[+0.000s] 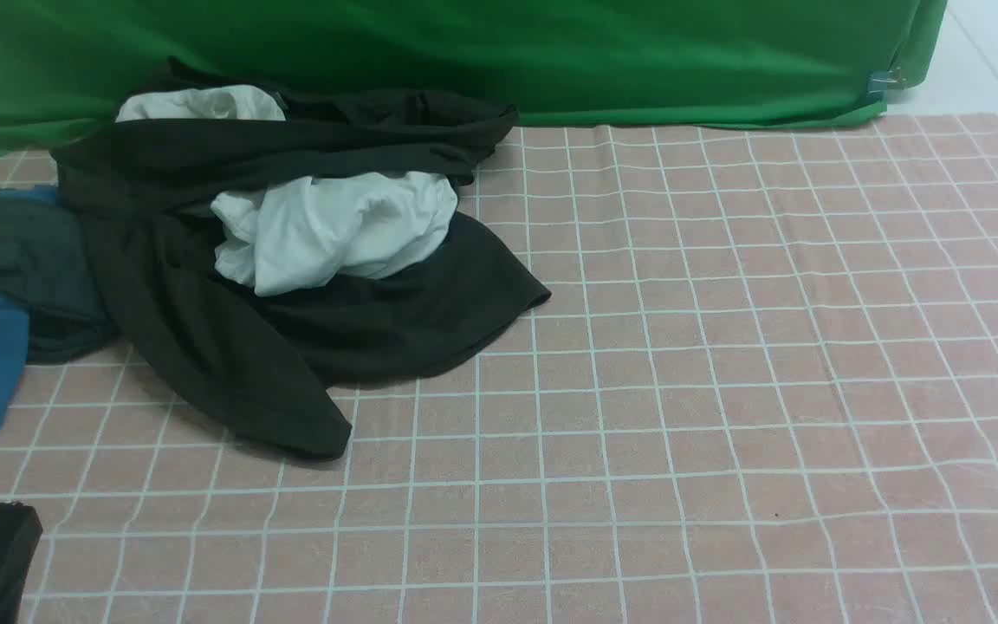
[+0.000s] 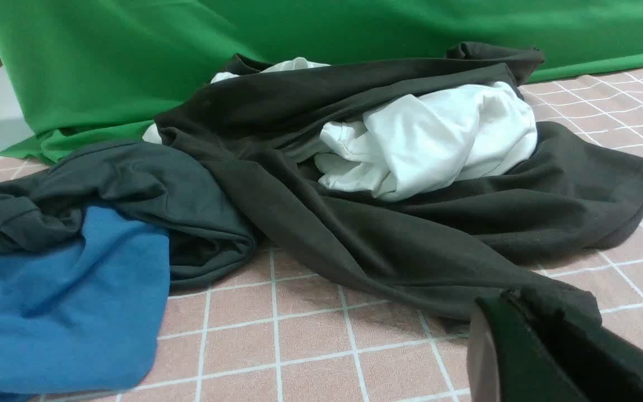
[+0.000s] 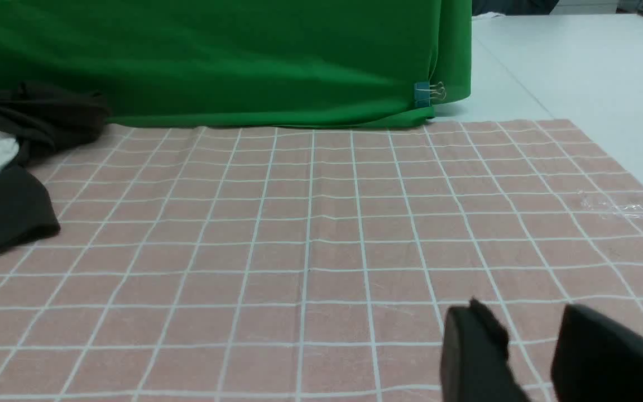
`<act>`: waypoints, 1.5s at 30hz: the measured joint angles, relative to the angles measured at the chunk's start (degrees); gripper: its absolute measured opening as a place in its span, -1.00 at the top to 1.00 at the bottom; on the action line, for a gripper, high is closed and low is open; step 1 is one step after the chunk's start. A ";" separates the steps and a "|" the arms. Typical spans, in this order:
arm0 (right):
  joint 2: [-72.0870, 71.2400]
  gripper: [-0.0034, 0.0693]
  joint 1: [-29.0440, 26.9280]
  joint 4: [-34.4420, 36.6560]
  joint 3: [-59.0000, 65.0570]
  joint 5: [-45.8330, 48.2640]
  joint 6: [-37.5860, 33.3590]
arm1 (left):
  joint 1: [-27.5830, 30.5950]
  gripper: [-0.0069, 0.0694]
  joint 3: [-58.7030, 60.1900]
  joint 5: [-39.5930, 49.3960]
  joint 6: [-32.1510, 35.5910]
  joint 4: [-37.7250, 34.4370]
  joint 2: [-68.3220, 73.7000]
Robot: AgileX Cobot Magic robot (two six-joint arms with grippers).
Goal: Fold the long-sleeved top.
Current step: Spread the long sleeves with your arms and place them on the tabletop
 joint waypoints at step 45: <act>0.00 0.24 0.00 0.00 -0.05 0.00 0.00 | 0.00 0.77 0.00 -17.45 -9.05 -14.78 0.00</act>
